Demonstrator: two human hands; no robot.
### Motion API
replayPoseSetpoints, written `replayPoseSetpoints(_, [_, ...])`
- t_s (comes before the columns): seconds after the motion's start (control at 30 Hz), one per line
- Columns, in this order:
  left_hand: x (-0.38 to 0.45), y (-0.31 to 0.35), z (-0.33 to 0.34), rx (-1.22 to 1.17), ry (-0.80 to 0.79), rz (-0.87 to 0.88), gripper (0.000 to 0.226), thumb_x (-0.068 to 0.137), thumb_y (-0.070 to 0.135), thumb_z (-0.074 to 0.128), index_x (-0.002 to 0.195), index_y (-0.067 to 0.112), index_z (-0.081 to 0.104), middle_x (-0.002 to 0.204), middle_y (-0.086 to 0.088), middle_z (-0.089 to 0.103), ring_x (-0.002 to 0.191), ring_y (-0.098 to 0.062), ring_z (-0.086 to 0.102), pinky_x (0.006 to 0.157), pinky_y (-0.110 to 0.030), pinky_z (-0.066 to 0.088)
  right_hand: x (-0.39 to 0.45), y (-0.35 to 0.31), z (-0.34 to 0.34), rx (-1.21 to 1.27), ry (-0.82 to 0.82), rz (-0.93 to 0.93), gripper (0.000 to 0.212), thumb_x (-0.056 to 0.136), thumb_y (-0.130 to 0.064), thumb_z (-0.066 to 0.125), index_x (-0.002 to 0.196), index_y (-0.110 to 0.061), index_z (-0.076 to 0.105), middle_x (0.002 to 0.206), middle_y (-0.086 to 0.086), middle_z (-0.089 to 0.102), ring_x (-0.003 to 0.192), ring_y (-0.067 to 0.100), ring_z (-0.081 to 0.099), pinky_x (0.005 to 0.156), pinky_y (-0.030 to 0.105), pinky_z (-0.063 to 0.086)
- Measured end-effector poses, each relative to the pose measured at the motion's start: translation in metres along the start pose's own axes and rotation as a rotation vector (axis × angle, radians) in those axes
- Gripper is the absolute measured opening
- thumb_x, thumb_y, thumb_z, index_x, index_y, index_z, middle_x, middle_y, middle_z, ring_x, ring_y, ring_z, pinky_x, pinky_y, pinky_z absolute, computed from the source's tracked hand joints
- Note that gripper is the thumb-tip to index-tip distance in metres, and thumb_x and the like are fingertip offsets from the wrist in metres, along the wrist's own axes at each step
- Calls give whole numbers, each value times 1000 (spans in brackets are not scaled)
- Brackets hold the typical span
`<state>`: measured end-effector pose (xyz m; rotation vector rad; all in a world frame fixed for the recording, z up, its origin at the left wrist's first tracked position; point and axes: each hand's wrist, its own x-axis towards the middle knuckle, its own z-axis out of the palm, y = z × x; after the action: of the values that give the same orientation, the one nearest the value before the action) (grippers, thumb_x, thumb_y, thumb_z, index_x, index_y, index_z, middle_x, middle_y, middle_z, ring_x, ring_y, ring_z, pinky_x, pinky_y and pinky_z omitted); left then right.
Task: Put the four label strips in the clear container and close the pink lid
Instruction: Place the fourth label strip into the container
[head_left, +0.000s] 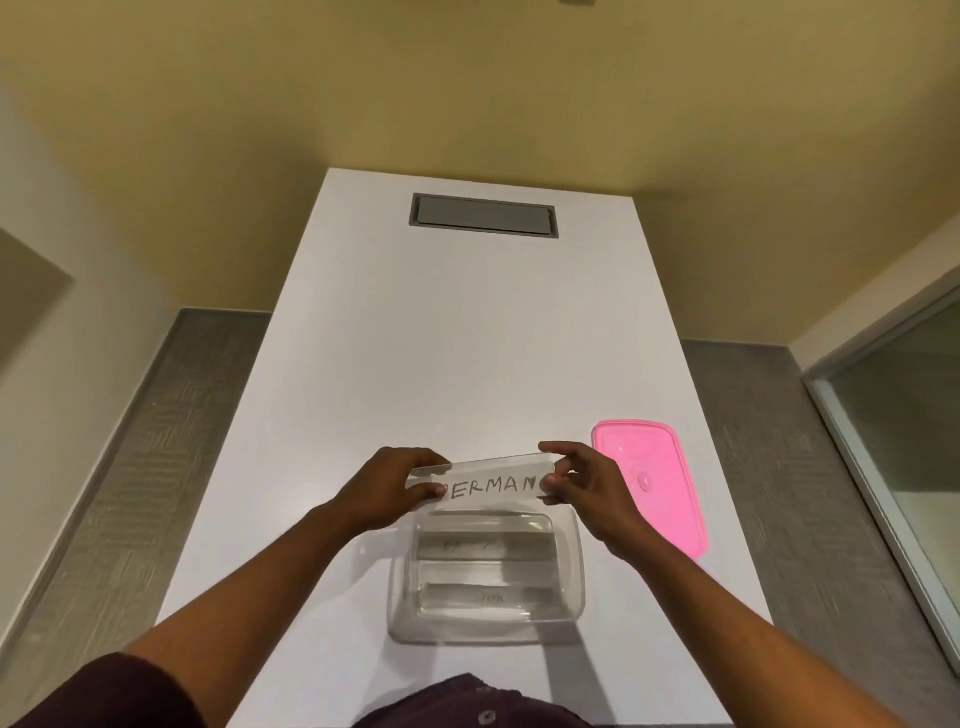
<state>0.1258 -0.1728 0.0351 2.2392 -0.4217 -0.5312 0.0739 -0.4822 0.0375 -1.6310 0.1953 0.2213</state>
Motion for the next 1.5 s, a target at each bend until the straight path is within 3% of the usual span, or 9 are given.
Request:
replayPoseSetpoints(0.13, [-17,3,13,40,93,0,30,86,37,72,115,30,72,112,18,74,102,2,66,90,-23,51,-12,6,4,-264,56,-18,36,90,-5,73,118,-28,71,76,-8,66,76,21,76,73,38,61])
replayPoseSetpoints(0.3, [-35,9,30,63,145,6,31,86,39,69,116,32,72,110,17,75,100,-3,68,88,-27,53,-33,8,-3,-831,101,-218,32,85,-47,75,116,-41,69,110,-17,58,94,0,64,72,22,53])
replayPoseSetpoints(0.4, [-42,15,45,93,161,28,35,88,42,68,121,31,70,119,13,74,109,-8,67,93,-30,52,-44,8,-5,-937,-26,-319,40,87,-39,75,126,-40,66,127,-17,57,113,4,57,84,24,52])
replayPoseSetpoints(0.57, [-50,17,72,118,111,10,36,90,37,68,126,32,68,127,10,70,117,-13,64,103,-29,46,-59,17,-5,-1043,-90,-237,39,84,-29,80,122,-36,70,119,-19,70,108,9,67,84,27,54])
replayPoseSetpoints(0.7, [-51,10,92,269,34,17,41,91,35,65,132,30,62,134,9,66,130,-10,55,125,-32,14,-63,33,1,-1182,-110,-179,36,84,-36,79,119,-36,71,120,-19,72,110,10,68,86,25,51])
replayPoseSetpoints(0.83, [-53,1,104,451,-73,-1,42,92,36,60,134,32,58,135,9,65,139,-18,45,125,-36,8,-60,48,11,-1266,-186,-92,38,85,-33,77,122,-33,70,124,-13,71,117,17,66,93,31,51])
replayPoseSetpoints(1.03, [-55,-3,113,678,-103,30,38,90,13,52,126,25,60,117,4,74,121,-19,62,126,-38,-7,-54,62,27,-1343,-262,-33,41,89,-26,69,130,-33,67,131,-8,68,121,23,63,98,35,51])
replayPoseSetpoints(1.17, [-55,-5,115,736,-116,24,40,91,11,49,126,24,60,113,1,75,113,-18,66,118,-35,-19,-54,69,33,-1368,-265,-38,41,91,-19,64,131,-30,67,132,-4,68,120,26,64,96,37,52])
replayPoseSetpoints(1.5, [-53,-2,115,789,-158,6,43,90,9,47,126,27,62,110,1,75,110,-16,68,120,-38,-20,-58,80,35,-1428,-295,14,44,92,-9,61,132,-26,67,133,1,68,119,29,64,98,38,52])
